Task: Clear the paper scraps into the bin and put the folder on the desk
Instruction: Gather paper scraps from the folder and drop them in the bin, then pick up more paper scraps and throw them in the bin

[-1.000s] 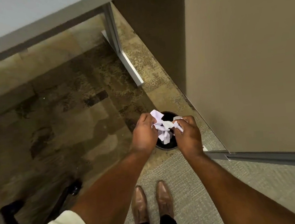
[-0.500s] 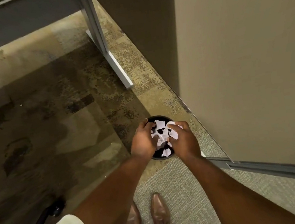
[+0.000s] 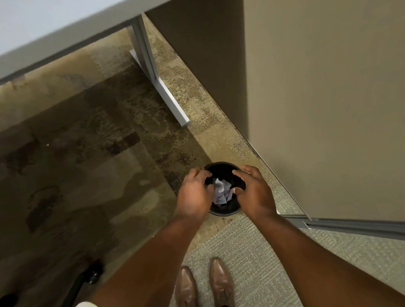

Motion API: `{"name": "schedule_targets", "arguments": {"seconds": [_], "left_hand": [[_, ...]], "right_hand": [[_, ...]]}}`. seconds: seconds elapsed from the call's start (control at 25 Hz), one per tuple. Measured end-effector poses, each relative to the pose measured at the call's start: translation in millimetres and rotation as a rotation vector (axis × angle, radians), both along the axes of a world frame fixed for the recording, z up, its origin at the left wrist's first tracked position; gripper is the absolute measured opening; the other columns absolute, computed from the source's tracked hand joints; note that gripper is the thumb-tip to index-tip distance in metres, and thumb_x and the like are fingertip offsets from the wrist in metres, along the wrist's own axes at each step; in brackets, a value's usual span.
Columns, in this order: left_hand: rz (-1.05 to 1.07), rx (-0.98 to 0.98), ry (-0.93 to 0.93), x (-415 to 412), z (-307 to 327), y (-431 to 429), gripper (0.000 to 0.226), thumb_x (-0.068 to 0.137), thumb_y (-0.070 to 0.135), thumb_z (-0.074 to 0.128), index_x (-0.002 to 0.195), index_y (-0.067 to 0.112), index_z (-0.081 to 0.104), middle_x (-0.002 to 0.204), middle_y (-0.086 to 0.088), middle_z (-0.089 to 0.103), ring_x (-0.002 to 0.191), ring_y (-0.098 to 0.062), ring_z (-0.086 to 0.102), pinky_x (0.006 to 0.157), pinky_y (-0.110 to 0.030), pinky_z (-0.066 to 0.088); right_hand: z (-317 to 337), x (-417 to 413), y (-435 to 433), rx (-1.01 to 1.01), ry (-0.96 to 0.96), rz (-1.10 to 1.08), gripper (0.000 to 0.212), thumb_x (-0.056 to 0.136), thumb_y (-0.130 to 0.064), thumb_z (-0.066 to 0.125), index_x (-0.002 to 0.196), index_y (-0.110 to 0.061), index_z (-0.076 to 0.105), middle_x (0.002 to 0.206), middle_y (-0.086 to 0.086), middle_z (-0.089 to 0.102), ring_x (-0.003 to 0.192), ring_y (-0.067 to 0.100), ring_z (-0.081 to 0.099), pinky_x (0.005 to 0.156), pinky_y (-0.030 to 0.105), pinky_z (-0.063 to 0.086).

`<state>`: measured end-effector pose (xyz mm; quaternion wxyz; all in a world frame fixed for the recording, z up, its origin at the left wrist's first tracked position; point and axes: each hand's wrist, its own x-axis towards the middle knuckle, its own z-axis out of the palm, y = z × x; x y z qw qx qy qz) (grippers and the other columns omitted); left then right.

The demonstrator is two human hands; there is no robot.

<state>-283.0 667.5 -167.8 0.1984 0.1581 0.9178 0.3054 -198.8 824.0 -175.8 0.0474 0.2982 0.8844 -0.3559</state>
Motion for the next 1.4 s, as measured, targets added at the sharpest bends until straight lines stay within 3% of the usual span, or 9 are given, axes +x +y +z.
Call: {"name": "schedule_targets", "arguments": {"seconds": [0.28,0.4,0.64,0.92,1.08,1.16,1.24,1.32,1.4], "left_hand": [[0.104,-0.013,0.053,13,116,-44,0.033,0.094,0.026,0.062,0.127,0.025,0.062,0.138,0.007,0.054,0.125,-0.015,0.051,0.098,-0.04,0.051],[0.163,-0.025,0.126,20,178,-62,0.029,0.093,0.032,0.063,0.122,0.029,0.062,0.125,0.01,0.057,0.116,-0.01,0.054,0.09,-0.034,0.052],[0.285,-0.029,0.306,34,278,-99,0.011,0.089,0.034,0.063,0.099,0.029,0.061,0.098,0.014,0.051,0.092,-0.008,0.051,0.081,-0.03,0.045],[0.463,-0.031,0.47,43,362,-168,0.018,0.089,0.032,0.066,0.105,0.025,0.063,0.105,0.009,0.057,0.097,-0.01,0.054,0.084,-0.03,0.046],[0.596,-0.092,0.546,49,390,-230,0.033,0.09,0.035,0.065,0.121,0.024,0.059,0.122,0.005,0.058,0.115,-0.012,0.054,0.099,-0.039,0.048],[0.67,-0.137,0.555,57,397,-266,0.046,0.093,0.038,0.06,0.135,0.022,0.052,0.142,0.002,0.051,0.136,-0.014,0.042,0.114,-0.044,0.038],[0.716,-0.19,0.535,66,400,-299,0.06,0.097,0.044,0.051,0.15,0.02,0.038,0.161,-0.001,0.031,0.152,-0.014,0.018,0.125,-0.044,0.019],[0.759,-0.259,0.53,78,402,-339,0.068,0.099,0.048,0.038,0.158,0.019,0.021,0.169,-0.001,0.008,0.155,-0.013,-0.004,0.126,-0.042,0.006],[0.793,-0.327,0.53,92,403,-379,0.071,0.101,0.049,0.03,0.16,0.017,0.01,0.17,-0.003,-0.004,0.155,-0.015,-0.011,0.126,-0.043,0.003]], "right_hand": [[111,-3,-31,0.075,0.078,0.063,0.045,0.09,-0.015,0.073,0.132,-0.027,0.064,0.147,-0.01,0.049,0.129,0.016,0.052,0.099,0.03,0.046],[170,-4,-50,0.142,0.165,0.134,0.042,0.088,-0.02,0.075,0.129,-0.025,0.067,0.142,-0.005,0.054,0.127,0.019,0.053,0.096,0.039,0.052],[271,-12,-88,0.233,0.428,0.248,0.026,0.092,-0.033,0.068,0.114,-0.021,0.069,0.116,-0.003,0.064,0.105,0.015,0.058,0.084,0.035,0.052],[353,-51,-150,0.205,0.623,0.476,0.029,0.091,-0.036,0.068,0.116,-0.023,0.065,0.114,-0.006,0.06,0.105,0.012,0.057,0.085,0.036,0.053],[385,-72,-202,0.181,0.694,0.603,0.042,0.092,-0.039,0.066,0.128,-0.019,0.061,0.128,-0.001,0.061,0.118,0.016,0.055,0.094,0.041,0.052],[396,-77,-234,0.156,0.688,0.676,0.055,0.094,-0.042,0.063,0.142,-0.019,0.052,0.144,0.001,0.054,0.135,0.017,0.046,0.108,0.046,0.045],[404,-82,-263,0.149,0.68,0.756,0.066,0.097,-0.047,0.056,0.154,-0.022,0.037,0.159,0.001,0.039,0.149,0.015,0.03,0.121,0.047,0.03],[413,-84,-300,0.157,0.684,0.844,0.072,0.098,-0.051,0.05,0.16,-0.022,0.024,0.167,-0.001,0.026,0.155,0.012,0.015,0.126,0.045,0.017],[418,-86,-339,0.173,0.694,0.917,0.075,0.099,-0.052,0.047,0.161,-0.02,0.019,0.169,0.001,0.018,0.156,0.015,0.01,0.126,0.045,0.012]]}}
